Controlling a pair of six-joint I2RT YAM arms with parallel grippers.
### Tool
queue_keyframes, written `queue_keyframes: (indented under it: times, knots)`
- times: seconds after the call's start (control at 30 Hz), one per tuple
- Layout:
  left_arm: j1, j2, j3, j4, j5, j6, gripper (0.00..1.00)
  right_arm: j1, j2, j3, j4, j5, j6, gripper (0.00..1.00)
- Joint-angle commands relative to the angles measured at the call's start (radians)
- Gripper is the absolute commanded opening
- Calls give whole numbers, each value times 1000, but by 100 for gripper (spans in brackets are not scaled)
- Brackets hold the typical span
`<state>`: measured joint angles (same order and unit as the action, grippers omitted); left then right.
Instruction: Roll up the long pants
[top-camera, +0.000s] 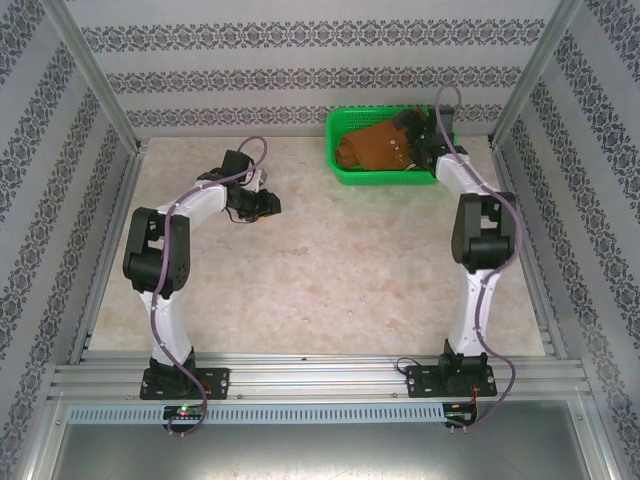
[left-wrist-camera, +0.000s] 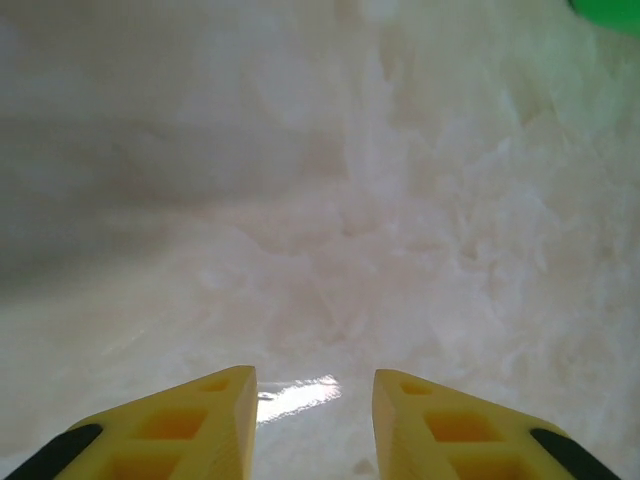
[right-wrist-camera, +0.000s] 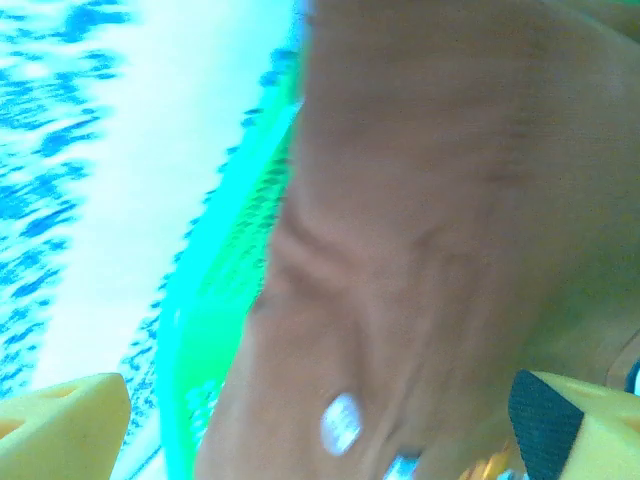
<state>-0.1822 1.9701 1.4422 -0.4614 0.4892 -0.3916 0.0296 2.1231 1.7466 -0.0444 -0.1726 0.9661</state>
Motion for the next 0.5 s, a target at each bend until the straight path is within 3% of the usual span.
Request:
queue_keyframes:
  times: [0.0, 0.2, 0.33, 0.4, 0.47]
  knots:
    - [-2, -138, -11, 76, -211, 61, 37, 80, -292, -105, -82, 150, -253, 98]
    - [-1, -486, -326, 311, -655, 16, 36, 308, -632, -370, -190, 465, -680, 98]
    - [-5, -717, -667, 705, -736, 259, 34, 404, -789, -573, -187, 643, -802, 98]
    - [-3, -804, -755, 699, -814, 340, 47, 418, -867, -678, -171, 682, -803, 98]
    - [1, -865, -820, 690, -926, 373, 48, 429, -943, -784, -121, 691, -819, 98]
